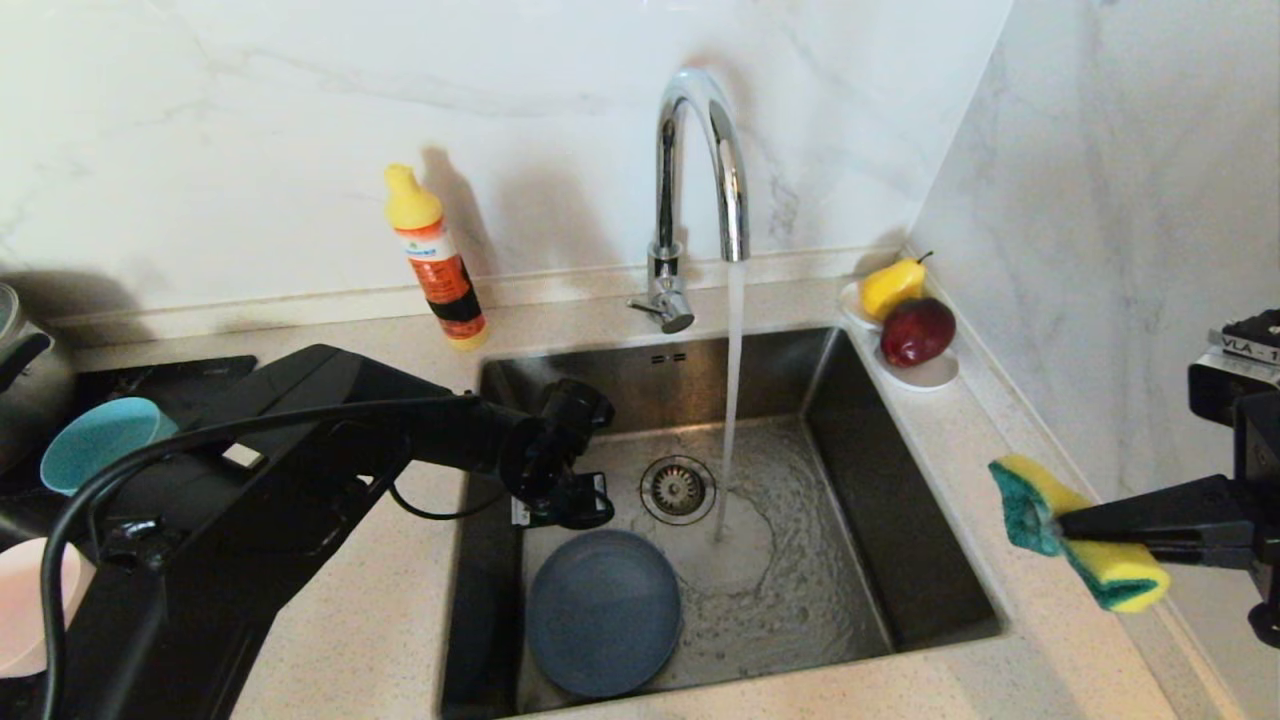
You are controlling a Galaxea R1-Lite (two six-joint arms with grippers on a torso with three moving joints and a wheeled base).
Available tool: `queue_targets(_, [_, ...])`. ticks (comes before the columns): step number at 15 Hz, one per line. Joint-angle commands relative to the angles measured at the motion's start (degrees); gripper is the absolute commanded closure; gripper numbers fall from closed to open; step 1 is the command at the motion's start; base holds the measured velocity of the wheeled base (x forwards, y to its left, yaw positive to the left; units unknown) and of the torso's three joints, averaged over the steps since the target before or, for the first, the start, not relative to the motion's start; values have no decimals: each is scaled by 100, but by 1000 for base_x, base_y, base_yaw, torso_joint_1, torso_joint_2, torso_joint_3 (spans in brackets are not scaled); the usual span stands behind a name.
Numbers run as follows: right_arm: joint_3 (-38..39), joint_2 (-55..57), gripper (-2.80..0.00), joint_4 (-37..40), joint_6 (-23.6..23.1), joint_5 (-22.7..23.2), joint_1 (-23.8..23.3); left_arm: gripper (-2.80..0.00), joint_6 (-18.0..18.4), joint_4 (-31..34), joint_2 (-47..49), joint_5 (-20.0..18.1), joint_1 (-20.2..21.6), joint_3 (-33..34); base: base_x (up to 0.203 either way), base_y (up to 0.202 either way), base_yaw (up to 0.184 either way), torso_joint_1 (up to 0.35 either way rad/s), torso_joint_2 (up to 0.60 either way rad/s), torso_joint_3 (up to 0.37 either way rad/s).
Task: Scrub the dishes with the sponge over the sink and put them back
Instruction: Rinse the plate
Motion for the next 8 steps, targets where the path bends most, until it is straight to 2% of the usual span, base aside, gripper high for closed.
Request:
queue_targets(1, [69,38,0,-39,31,18,1,0,18,2,19,8,58,-7,0,0,0,0,0,0])
queue_targets(6, [100,-5,0,-67,31,26,1,0,73,10,-26,16,126,-16,0,0,0,0,0,0])
queue_targets(7, [103,-5,0,-67,31,26,1,-253,72,28,-51,2,117,-45,0,0,0,0,0,0])
queue_targets(8, [109,-9,0,-58,31,17,1,-280,72,12,-52,-1,117,-78,0,0,0,0,0,0])
